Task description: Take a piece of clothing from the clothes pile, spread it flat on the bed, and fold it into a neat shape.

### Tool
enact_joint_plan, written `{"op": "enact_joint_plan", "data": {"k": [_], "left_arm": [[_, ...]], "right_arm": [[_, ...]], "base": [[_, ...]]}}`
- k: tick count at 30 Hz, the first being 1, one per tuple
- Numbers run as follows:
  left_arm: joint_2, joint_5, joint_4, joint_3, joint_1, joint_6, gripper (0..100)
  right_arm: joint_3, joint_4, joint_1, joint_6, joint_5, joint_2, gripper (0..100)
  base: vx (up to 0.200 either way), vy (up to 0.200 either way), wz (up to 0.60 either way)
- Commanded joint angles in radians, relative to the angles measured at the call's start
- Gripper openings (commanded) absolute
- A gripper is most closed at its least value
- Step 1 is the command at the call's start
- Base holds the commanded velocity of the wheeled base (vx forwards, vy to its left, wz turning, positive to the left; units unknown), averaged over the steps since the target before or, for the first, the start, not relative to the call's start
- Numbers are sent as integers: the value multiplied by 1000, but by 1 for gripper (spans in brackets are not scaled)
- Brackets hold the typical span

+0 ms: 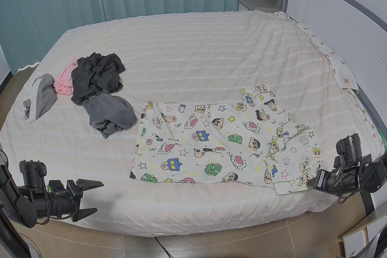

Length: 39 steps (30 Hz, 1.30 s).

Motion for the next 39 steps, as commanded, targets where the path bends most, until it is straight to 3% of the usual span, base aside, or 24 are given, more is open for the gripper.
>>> {"op": "enact_joint_plan", "data": {"k": [1, 11, 12, 17, 21, 24, 25, 26, 27, 29, 33, 39], "left_arm": [[1, 1, 0, 0, 0, -1, 100], [1, -1, 0, 0, 0, 1, 100], [1, -1, 0, 2, 0, -1, 100], [1, 1, 0, 2, 0, 1, 100], [1, -1, 0, 0, 0, -1, 100], [1, -1, 1, 0, 0, 1, 100], [1, -1, 0, 0, 0, 1, 100], [1, -1, 0, 0, 0, 1, 100], [1, -1, 0, 0, 0, 1, 100], [1, -1, 0, 0, 0, 1, 100], [3, -1, 0, 0, 0, 1, 100], [3, -1, 0, 0, 0, 1, 100]], "right_arm": [[34, 2, 6, 47, 36, -16, 100], [80, -9, -38, 51, 94, -169, 100], [66, -21, -81, 36, 160, -230, 100], [7, -22, -170, 9, 249, -253, 100], [-26, -24, -222, -54, 328, -189, 100], [-58, -39, -265, -157, 428, -94, 100], [-65, -59, -287, -197, 493, -54, 100], [-65, -59, -287, -197, 493, -54, 100], [-66, -99, -316, -258, 588, -10, 100], [-60, -127, -338, -320, 661, 32, 100], [-68, -144, -348, -410, 692, 119, 100], [-98, -194, -362, -461, 701, 201, 100]], "base": [[0, 0, 0], [0, 0, 0], [0, 0, 0], [0, 0, 0], [0, 0, 0], [0, 0, 0], [0, 0, 0], [0, 0, 0], [0, 0, 0], [0, 0, 0], [0, 0, 0], [0, 0, 0]]}}
